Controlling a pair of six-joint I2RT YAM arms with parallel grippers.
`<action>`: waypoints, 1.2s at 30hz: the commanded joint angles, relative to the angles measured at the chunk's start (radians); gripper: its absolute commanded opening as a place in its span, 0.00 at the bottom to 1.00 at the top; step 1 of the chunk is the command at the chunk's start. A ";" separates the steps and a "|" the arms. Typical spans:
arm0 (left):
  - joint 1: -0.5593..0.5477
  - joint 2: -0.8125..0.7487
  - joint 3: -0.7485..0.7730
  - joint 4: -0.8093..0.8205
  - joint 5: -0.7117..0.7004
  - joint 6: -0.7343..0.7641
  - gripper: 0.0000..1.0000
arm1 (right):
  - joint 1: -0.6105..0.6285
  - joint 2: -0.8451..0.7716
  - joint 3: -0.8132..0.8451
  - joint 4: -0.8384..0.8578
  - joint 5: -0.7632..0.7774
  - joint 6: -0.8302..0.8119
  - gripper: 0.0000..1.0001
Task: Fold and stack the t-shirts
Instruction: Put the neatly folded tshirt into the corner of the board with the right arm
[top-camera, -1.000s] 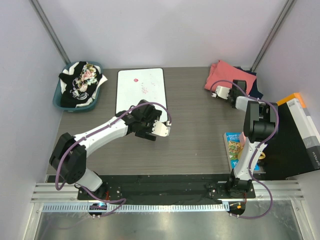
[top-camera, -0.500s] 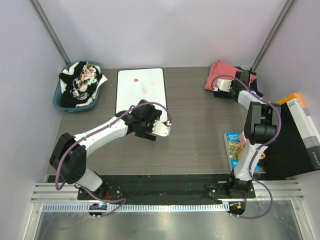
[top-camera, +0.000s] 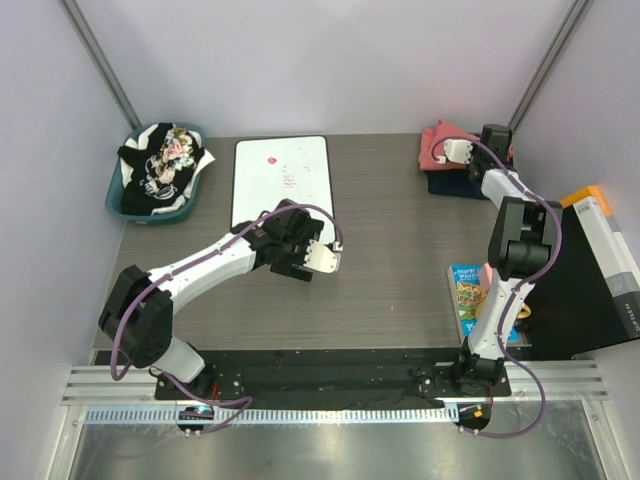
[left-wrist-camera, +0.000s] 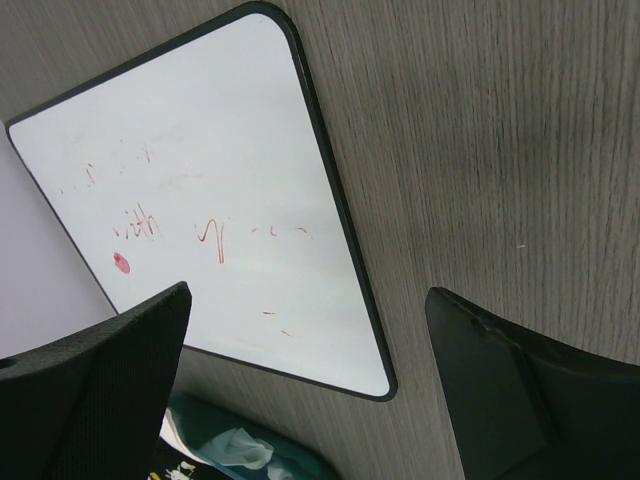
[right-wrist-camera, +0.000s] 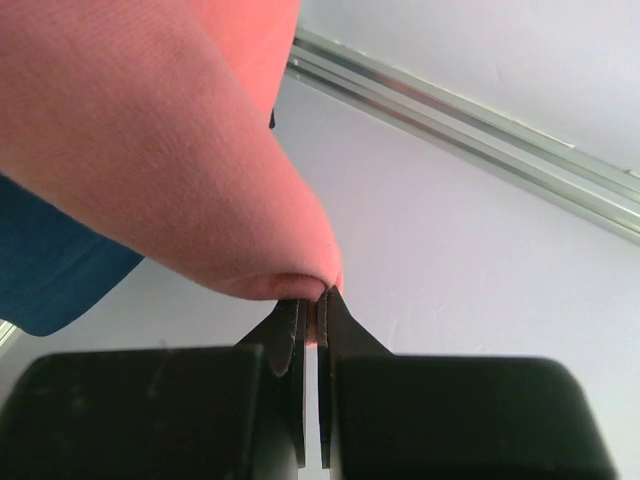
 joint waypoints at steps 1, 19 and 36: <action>0.005 -0.009 0.024 0.018 -0.002 0.000 1.00 | -0.019 -0.013 0.014 0.065 0.024 -0.033 0.01; 0.004 -0.002 0.029 0.017 -0.002 0.000 1.00 | -0.079 0.033 -0.056 0.304 0.053 -0.093 0.01; 0.005 -0.006 0.036 0.004 -0.002 -0.002 1.00 | -0.111 0.143 -0.067 0.455 0.146 -0.134 0.01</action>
